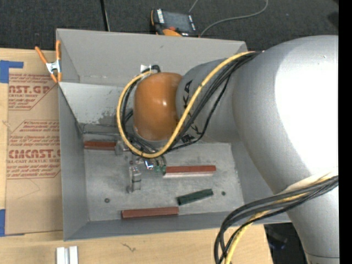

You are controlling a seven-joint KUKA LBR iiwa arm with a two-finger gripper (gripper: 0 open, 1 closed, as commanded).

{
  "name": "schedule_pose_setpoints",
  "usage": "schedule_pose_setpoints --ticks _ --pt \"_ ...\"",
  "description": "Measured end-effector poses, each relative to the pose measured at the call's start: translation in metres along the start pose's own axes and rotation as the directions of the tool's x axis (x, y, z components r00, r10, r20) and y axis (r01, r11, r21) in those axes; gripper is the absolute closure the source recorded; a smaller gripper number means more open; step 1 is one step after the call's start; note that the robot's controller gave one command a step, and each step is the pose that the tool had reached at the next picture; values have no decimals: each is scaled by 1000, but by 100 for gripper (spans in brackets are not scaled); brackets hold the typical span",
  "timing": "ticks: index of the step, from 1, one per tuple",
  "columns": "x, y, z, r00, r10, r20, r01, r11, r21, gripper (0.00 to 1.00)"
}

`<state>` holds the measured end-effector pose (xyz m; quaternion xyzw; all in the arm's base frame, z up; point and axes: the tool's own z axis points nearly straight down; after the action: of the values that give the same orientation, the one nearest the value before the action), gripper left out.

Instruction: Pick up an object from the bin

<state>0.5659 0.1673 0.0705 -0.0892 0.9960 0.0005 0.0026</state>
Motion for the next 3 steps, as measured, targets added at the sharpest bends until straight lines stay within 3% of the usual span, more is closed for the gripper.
schedule_pose_setpoints --ticks 1,2,3 --pt "42 -85 -2 999 -43 2 43 999 2 0" --pt "83 -142 1 970 -242 -7 242 970 -1 0" --pt "65 -251 -68 1000 -16 2 16 1000 3 0"
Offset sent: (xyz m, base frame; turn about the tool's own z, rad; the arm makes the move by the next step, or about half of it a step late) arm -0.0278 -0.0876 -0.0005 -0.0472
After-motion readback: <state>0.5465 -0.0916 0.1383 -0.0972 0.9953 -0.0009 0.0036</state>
